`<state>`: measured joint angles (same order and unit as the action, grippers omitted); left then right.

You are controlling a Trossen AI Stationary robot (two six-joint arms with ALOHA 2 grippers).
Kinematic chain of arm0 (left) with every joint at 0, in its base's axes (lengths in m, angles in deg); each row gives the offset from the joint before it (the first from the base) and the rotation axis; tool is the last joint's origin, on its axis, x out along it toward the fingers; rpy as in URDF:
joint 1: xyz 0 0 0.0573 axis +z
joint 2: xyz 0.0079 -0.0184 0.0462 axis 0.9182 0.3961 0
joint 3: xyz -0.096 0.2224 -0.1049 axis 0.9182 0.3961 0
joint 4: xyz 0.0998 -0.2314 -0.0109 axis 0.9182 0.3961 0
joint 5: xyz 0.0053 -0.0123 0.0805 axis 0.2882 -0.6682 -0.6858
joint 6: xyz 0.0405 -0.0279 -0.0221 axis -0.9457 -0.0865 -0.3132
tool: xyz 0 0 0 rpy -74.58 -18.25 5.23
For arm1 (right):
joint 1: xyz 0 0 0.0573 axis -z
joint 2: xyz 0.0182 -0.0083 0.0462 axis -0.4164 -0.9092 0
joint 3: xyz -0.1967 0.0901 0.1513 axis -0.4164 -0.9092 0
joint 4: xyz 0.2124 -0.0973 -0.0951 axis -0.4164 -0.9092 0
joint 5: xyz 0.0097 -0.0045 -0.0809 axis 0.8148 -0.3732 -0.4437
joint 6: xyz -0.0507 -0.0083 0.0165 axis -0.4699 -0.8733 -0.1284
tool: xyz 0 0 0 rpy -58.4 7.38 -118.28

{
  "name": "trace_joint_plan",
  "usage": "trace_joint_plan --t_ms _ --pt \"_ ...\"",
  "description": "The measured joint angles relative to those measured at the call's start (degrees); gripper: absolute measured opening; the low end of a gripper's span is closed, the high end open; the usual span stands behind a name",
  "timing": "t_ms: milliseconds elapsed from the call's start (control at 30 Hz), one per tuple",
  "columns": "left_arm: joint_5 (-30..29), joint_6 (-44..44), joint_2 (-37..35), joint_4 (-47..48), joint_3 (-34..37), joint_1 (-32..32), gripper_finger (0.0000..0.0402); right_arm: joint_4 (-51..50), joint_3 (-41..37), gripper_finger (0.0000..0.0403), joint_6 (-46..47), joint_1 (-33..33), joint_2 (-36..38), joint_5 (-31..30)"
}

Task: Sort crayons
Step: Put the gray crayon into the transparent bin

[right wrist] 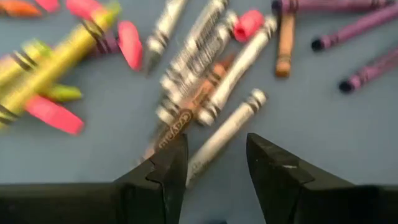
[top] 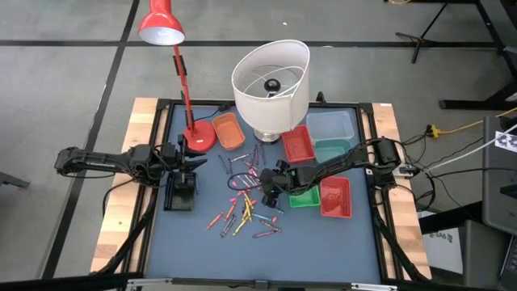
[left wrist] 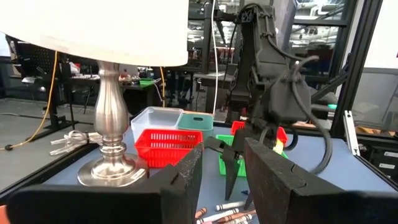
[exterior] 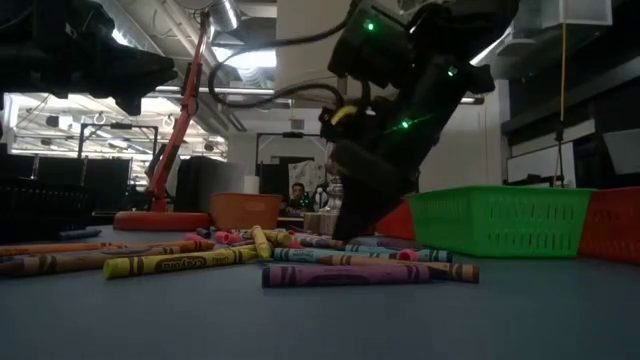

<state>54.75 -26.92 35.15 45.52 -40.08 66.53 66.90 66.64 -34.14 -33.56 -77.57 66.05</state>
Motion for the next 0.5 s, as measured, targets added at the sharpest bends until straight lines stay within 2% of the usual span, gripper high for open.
trace_joint_plan --t_ms 267,500 --pt "-0.02 0.0 0.0 0.53 0.0 0.02 0.0104 0.37 0.15 0.0157 0.39 -0.02 -0.77 0.48" --pt "-0.01 0.0 0.01 0.67 0.0 0.0 0.0104 0.43 0.15 0.0102 0.37 -0.03 -0.84 0.83"
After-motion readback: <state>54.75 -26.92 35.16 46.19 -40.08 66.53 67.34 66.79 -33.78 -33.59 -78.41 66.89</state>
